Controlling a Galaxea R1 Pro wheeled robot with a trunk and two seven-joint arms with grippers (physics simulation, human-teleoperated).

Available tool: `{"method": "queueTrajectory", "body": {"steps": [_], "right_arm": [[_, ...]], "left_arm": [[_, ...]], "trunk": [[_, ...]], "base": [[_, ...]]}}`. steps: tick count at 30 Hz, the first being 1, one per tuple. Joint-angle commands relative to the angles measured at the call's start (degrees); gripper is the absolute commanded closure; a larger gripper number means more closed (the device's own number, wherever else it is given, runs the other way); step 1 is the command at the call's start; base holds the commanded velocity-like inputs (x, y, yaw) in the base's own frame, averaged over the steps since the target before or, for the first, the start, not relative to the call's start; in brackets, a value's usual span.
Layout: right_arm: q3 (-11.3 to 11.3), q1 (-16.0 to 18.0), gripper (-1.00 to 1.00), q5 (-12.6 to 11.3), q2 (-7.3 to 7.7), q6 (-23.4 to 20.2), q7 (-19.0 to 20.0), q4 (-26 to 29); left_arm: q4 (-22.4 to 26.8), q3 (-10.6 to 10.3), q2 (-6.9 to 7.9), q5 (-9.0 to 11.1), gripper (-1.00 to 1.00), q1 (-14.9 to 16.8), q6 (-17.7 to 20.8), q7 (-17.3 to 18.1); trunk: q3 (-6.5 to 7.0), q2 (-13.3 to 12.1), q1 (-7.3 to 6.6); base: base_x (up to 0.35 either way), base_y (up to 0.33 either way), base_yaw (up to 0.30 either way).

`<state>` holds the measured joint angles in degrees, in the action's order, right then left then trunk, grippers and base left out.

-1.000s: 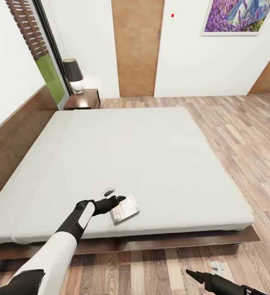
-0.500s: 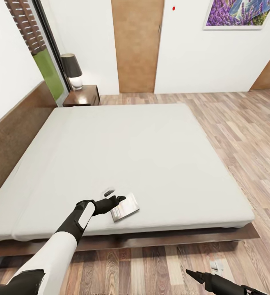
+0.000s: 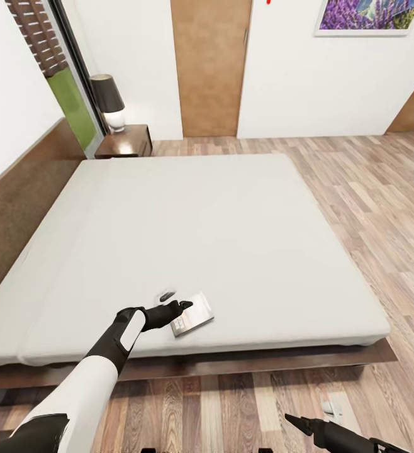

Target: In the bedroom, move the book from the bed onto either nightstand, and place the two sandals side by side next to the bed.

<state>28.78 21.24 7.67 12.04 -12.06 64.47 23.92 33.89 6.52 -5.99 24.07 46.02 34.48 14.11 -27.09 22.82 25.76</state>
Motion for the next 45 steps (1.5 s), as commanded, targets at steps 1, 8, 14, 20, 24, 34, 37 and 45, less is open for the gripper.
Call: {"method": "queueTrajectory", "body": {"steps": [1,8,14,20,24,34,37,45], "right_arm": [[0.5,0.0,-1.0,0.5,-0.04,-0.5,0.4,0.1],[0.5,0.1,-1.0,0.5,-0.02,-0.5,0.4,0.1],[0.5,0.1,-1.0,0.5,0.0,-0.5,0.4,0.1],[0.5,0.0,-1.0,0.5,-0.01,-0.5,0.4,0.1],[0.5,0.0,-1.0,0.5,-0.01,-0.5,0.4,0.1],[0.5,0.1,-1.0,0.5,-0.03,-0.5,0.4,0.1],[0.5,0.1,-1.0,0.5,-0.02,-0.5,0.4,0.1],[0.5,0.1,-1.0,0.5,-0.01,-0.5,0.4,0.1]], "left_arm": [[0.0,0.4,-0.08,0.1,-1.0,0.0,0.5,0.1],[0.0,0.4,-0.08,0.1,-1.0,0.0,0.5,0.1],[0.0,0.4,-0.08,0.1,-1.0,0.0,0.5,0.1],[0.0,0.4,-0.08,0.1,-1.0,0.0,0.5,0.1],[0.0,0.4,-0.08,0.1,-1.0,0.0,0.5,0.1],[0.1,0.4,-0.08,0.1,-1.0,0.0,0.5,0.2],[0.1,0.4,-0.08,0.1,-1.0,0.0,0.5,0.2],[0.1,0.4,-0.08,0.1,-1.0,0.0,0.5,0.2]], "trunk": [[-0.18,0.1,0.03],[-0.81,0.1,0.03],[-1.35,0.1,0.03],[-1.89,0.1,0.03],[-2.25,0.1,0.03],[-2.59,0.1,0.03],[-2.6,0.1,0.03],[-2.6,0.1,0.03]], "base": [[0.0,0.0,0.0],[0.0,0.0,0.0],[0.0,0.0,0.0],[0.0,0.0,0.0],[0.0,0.0,0.0],[0.077,0.0,0.0],[0.02,0.0,0.0],[0.121,0.0,0.0]]}}
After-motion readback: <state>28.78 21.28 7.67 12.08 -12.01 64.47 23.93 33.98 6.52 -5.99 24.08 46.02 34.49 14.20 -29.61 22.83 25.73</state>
